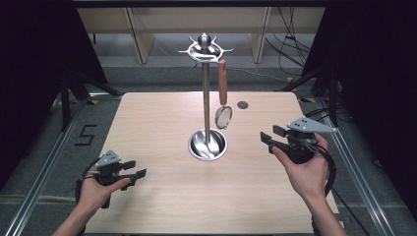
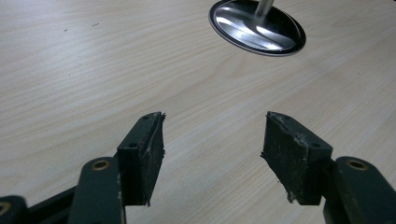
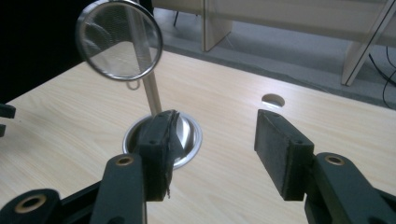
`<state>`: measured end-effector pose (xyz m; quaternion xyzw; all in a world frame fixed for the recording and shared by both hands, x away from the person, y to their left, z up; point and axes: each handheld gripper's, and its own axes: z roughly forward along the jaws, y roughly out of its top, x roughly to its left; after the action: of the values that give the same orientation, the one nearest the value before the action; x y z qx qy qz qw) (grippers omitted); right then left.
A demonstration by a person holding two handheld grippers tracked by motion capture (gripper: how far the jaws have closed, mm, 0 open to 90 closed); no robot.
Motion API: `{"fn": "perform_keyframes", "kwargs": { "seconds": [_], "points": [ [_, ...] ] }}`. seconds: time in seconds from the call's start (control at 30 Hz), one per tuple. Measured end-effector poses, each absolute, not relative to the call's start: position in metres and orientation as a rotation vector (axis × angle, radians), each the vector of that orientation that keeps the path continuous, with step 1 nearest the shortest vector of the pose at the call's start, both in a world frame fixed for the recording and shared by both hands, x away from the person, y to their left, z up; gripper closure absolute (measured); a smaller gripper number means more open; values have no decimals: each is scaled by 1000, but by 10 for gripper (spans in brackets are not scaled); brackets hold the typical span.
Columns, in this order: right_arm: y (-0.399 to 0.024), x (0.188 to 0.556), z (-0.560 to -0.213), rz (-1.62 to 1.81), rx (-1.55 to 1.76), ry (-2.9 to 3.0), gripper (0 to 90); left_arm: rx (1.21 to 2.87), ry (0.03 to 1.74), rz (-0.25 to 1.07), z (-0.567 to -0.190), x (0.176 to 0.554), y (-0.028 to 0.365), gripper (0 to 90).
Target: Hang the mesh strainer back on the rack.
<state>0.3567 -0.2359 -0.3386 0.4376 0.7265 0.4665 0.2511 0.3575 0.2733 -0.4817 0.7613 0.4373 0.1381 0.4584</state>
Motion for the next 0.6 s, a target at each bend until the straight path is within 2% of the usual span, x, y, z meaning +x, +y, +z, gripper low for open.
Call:
{"fn": "perform_keyframes", "kwargs": {
  "seconds": [0.6],
  "points": [
    [-263, 351, -388, 1189, 1337, 2015, 484, 1882, 1076, 343, -482, 358, 274, 373]
  ]
}}
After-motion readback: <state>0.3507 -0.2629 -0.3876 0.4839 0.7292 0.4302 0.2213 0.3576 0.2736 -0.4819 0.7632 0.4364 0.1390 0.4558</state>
